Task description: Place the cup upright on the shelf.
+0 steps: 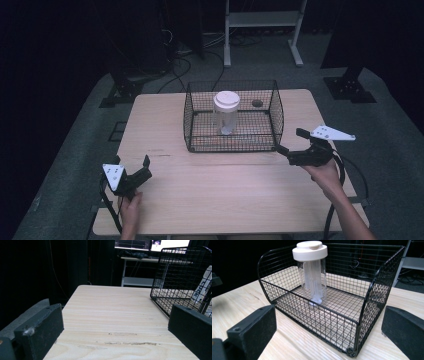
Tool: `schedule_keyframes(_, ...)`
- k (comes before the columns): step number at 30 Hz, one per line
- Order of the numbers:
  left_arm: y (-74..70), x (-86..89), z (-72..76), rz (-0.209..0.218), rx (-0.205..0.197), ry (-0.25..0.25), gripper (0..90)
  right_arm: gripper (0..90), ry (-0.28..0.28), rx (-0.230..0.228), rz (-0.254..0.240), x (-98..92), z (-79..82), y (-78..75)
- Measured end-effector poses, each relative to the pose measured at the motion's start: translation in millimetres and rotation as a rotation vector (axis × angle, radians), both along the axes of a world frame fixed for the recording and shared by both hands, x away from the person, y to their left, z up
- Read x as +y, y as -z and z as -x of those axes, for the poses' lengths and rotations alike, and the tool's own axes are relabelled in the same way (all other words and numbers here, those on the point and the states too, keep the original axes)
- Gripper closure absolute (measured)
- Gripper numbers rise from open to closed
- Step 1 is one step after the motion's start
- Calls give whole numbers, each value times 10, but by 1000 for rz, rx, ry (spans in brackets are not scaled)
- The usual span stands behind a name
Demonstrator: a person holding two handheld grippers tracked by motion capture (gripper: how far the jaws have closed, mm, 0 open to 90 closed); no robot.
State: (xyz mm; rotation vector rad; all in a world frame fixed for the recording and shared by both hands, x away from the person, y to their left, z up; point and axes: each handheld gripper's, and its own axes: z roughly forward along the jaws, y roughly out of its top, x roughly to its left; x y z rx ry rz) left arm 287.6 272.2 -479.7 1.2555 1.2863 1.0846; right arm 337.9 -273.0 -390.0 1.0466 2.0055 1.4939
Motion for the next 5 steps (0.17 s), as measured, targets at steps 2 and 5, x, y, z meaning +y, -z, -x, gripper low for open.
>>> schedule_keyframes(2,0,0,0,0,0,0,0,0,3,5,-5,-22,36,35)
schedule_keyframes(5,0,-1,-3,-1,-1,0,0,0,6,-1,1,-25,97,78)
